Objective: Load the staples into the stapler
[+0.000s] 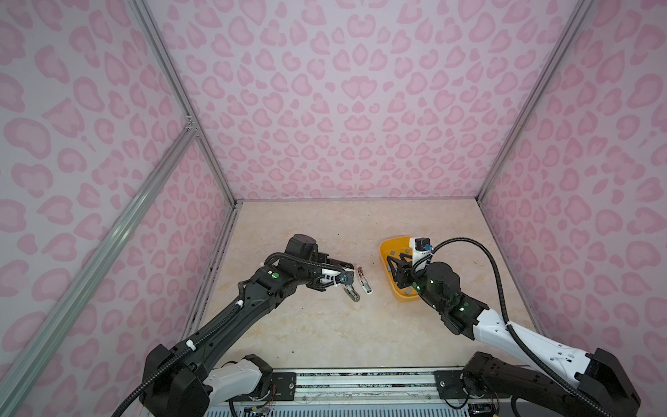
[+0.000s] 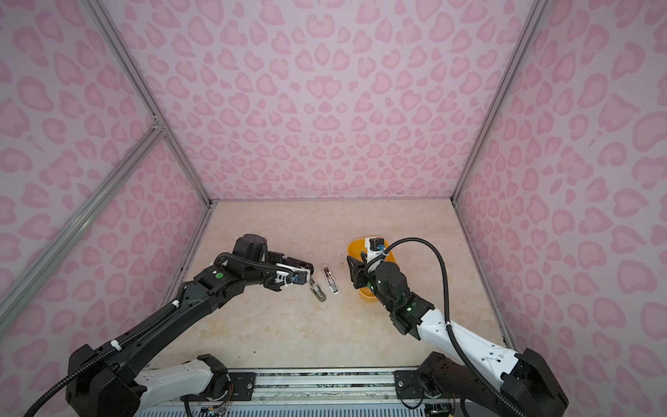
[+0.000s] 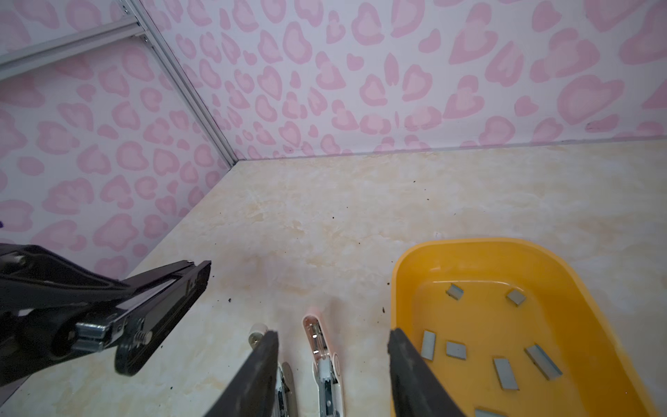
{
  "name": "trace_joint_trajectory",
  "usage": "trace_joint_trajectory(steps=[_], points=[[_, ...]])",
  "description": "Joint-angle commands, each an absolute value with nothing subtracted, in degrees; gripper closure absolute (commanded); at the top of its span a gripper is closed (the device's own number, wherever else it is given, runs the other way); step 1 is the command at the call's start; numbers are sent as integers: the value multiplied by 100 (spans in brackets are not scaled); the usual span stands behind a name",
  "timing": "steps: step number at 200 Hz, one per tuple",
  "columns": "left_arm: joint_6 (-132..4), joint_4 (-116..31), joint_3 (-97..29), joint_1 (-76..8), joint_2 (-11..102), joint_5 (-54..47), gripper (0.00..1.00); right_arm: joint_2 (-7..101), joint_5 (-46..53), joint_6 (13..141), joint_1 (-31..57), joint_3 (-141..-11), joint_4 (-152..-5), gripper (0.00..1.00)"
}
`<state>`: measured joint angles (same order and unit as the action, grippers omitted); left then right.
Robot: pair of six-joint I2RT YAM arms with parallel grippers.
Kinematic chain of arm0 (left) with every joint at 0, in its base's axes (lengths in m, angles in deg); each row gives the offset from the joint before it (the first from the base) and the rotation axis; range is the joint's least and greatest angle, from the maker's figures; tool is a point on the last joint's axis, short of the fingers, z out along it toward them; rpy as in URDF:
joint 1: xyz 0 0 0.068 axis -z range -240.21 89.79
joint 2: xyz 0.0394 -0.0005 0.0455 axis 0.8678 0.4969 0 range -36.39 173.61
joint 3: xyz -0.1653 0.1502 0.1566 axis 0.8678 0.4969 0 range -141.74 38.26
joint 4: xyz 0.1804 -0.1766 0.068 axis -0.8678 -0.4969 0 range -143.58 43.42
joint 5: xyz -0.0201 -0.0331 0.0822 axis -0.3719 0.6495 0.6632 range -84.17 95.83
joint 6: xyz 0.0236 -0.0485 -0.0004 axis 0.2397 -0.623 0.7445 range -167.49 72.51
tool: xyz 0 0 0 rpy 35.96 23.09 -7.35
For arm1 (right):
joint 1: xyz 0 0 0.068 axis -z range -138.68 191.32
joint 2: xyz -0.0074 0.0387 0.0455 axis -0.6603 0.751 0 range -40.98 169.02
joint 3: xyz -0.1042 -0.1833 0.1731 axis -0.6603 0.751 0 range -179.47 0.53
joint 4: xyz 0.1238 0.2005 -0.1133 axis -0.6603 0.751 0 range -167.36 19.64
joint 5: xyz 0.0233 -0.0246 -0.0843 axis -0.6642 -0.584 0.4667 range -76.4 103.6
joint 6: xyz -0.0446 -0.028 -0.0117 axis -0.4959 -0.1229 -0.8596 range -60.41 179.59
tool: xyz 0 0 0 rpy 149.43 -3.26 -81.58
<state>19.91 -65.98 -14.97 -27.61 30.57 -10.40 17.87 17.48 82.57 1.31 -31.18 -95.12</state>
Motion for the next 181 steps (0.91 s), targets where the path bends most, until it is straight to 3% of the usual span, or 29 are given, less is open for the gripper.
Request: trace_joint_trajectory(steps=[1,47,71,181], points=[[953,-5527,-1301,-2717,2909,-1507,96,1848,770,8207,133,-3059,-10032,52],[828,-5641,-1360,-2514,3237,-1384,96,2220,-226,8267,63,-3008,-10790,53],[928,-5765,-1408,-2361,3426,-1184,96,2304,-514,8186,-78,-3018,-11004,48],[871,-5768,-1431,-2347,3190,-1315,96,2972,-101,8167,-346,-3204,-10848,52]])
